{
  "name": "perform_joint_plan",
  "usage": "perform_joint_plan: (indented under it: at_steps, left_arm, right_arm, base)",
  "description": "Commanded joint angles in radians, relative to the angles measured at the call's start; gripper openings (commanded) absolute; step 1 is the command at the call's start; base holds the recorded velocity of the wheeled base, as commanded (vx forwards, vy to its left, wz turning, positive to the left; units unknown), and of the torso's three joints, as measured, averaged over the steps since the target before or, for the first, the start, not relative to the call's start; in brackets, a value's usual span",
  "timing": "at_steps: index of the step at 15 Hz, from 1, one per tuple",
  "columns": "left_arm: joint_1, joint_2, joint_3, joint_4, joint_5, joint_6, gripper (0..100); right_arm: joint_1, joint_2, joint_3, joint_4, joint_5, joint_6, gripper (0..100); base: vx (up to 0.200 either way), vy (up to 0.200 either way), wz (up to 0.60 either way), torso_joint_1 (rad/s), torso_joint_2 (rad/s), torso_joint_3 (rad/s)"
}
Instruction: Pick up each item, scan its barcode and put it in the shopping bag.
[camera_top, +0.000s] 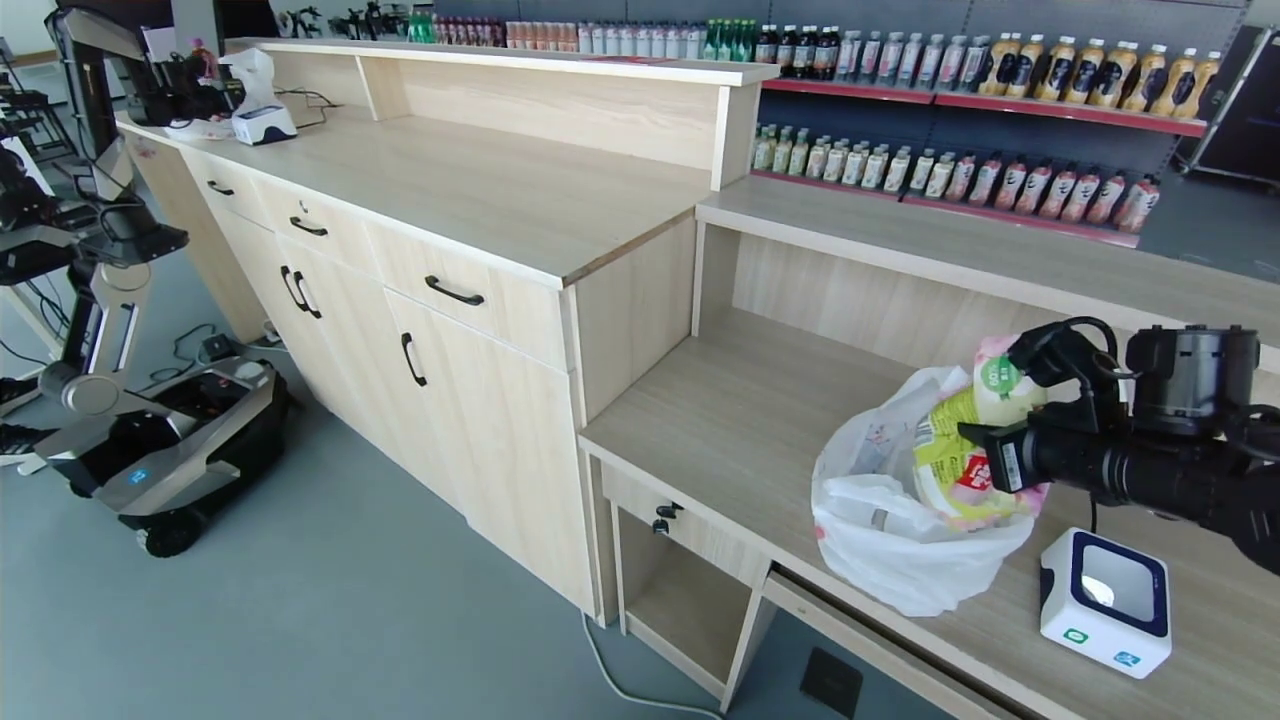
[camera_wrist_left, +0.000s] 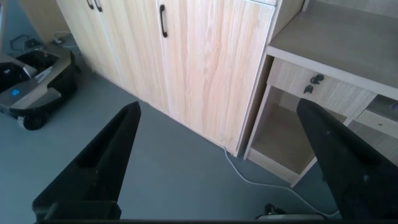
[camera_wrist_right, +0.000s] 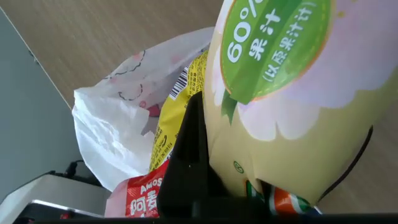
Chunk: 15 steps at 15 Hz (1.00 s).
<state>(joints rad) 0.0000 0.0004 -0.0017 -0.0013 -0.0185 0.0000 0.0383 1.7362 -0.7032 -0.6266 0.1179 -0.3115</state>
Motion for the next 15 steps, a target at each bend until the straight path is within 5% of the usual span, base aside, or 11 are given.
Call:
perform_joint_plan:
  at_steps: [1,15]
  left_arm:
    - [0.000,0.000,0.000,0.000,0.000,-0.002,100]
    - [0.000,0.000,0.000,0.000,0.000,0.000,100]
  right_arm:
    - [0.000,0.066,-0.015,-0.001,0.002,-0.001,0]
    - [-0.031,0.187,-0.064,-0.012,0.003,0.003,0]
  base:
    - [0.000,0.000,0.00,0.000,0.00,0.000]
    - [0.000,0.000,0.00,0.000,0.00,0.000]
